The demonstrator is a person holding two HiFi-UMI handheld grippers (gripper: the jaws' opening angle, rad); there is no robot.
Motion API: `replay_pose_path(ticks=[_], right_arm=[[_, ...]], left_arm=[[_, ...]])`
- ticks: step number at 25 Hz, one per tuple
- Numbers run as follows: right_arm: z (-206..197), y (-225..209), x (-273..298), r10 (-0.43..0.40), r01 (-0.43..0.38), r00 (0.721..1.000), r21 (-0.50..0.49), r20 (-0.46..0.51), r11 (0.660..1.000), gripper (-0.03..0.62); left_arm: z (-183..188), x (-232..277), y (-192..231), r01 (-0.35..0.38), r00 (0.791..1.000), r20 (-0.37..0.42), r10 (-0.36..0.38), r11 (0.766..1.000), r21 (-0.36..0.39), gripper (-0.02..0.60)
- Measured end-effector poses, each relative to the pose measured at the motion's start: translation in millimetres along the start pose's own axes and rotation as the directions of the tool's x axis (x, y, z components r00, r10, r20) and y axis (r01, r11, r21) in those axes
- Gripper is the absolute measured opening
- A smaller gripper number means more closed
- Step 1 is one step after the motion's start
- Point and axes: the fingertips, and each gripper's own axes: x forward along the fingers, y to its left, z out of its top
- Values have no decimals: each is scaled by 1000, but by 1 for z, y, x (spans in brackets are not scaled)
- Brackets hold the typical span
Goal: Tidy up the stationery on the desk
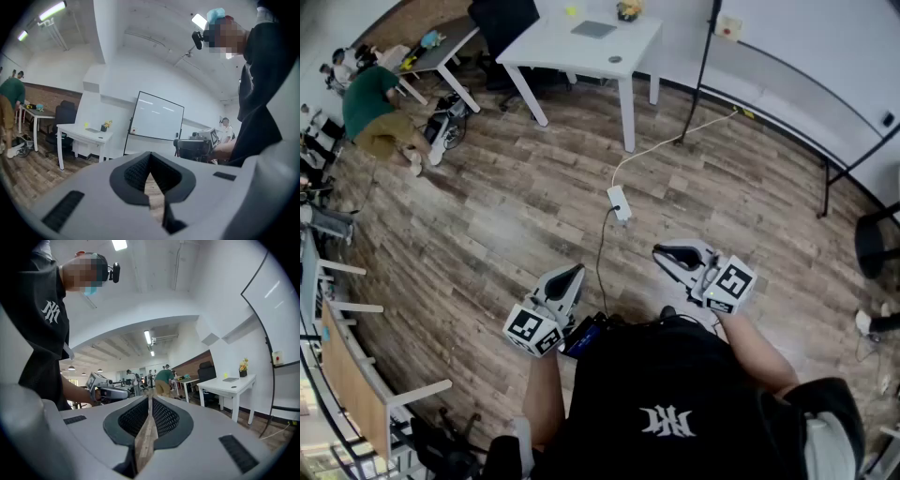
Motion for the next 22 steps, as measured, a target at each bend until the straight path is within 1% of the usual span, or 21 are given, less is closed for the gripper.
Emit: replay_pose_path(ticks=[4,8,13,17,22], right_arm=[[3,-19,-16,8,-8,1000,-8,11,1000,51],[1,-24,-24,23,-23,1000,-4,11,1000,51],[1,-29,-35,44,-44,999,-4,12,999,51],[-1,-39,-49,40,-40,999,-7,-1,999,51],[-1,-50,-65,43,-44,999,-30,-10,999,51]], left_arm=[[7,30,-13,10,1000,5,-10,999,35,3],[8,45,-17,12,1000,-9,-11,998,59,3],[8,53,-25,-1,1000,-12,2,998,58,3],[0,67,-36,-10,1000,-16,10,999,43,2],[-6,83,-49,-27,999,-23,28,998,48,3]])
